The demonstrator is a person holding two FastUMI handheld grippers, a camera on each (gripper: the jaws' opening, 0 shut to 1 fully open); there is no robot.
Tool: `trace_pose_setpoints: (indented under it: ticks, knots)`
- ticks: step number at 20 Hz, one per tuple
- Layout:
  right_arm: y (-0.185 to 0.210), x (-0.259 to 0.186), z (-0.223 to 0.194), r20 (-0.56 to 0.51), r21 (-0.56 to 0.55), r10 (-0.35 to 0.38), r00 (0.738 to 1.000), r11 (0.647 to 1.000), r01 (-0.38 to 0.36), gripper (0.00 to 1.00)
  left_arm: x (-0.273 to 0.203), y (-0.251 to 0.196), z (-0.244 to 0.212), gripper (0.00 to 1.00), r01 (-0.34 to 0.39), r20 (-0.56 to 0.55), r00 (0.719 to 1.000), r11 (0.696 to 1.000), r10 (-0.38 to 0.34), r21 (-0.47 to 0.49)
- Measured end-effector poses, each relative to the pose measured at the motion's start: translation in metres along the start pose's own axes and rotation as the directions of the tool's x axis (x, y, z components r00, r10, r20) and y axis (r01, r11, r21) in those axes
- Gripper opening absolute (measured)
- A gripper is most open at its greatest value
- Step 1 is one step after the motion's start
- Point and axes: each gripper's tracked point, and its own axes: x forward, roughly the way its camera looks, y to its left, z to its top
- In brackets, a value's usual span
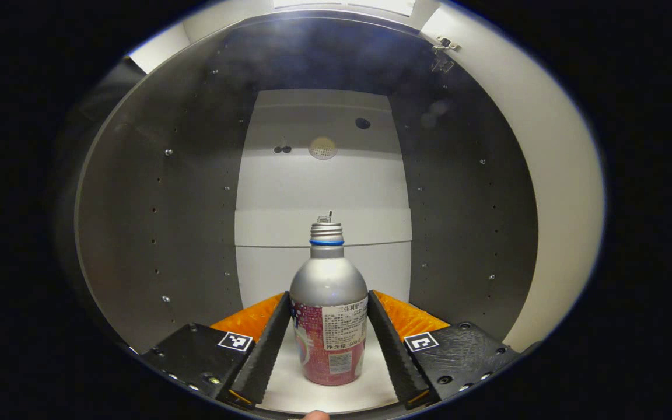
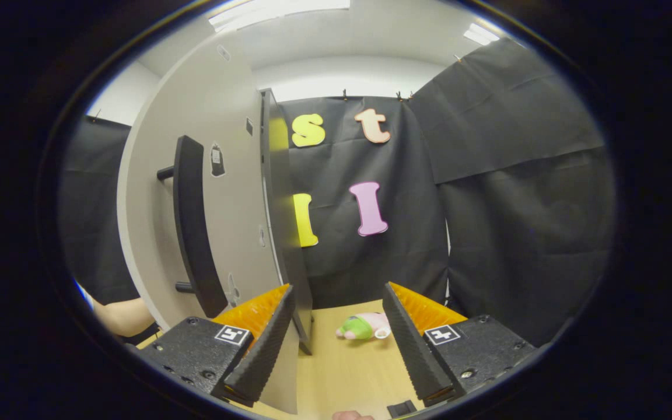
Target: Open the cabinet door with the right hand, grasp the bottle in the cabinet with the left hand and place it on the coaster, then close the cabinet door with the right hand.
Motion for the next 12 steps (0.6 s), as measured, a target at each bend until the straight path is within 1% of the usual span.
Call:
trace_pose_setpoints:
  ticks: [3, 6, 7, 10, 12]
  knots:
    - [0.003, 0.002, 0.000, -0.001, -0.004, 0.012, 1.000, 1.000, -0.012, 0.94, -0.010, 0.004, 0.005, 0.77, -0.005, 0.000, 1.000, 1.000, 0.005, 0.008]
    - [0.008, 0.002, 0.004, 0.014, -0.017, 0.025, 1.000, 1.000, -0.025, 0.94, -0.036, 0.003, 0.018, 0.78, 0.015, 0.022, 1.000, 1.000, -0.015, -0.007]
    - [0.007, 0.001, 0.003, 0.018, -0.019, 0.023, 1.000, 1.000, -0.023, 0.94, -0.048, 0.005, 0.021, 0.78, 0.019, 0.026, 0.999, 1.000, -0.019, -0.004]
    - [0.012, -0.002, -0.003, 0.014, -0.016, 0.034, 0.999, 0.999, -0.034, 0.94, -0.093, 0.019, 0.028, 0.77, 0.002, 0.037, 0.999, 1.000, -0.002, 0.005]
    - [0.015, -0.004, -0.006, 0.012, -0.012, 0.047, 0.999, 0.999, -0.046, 0.94, -0.127, 0.027, 0.025, 0.77, -0.004, 0.040, 0.999, 1.000, 0.005, -0.012]
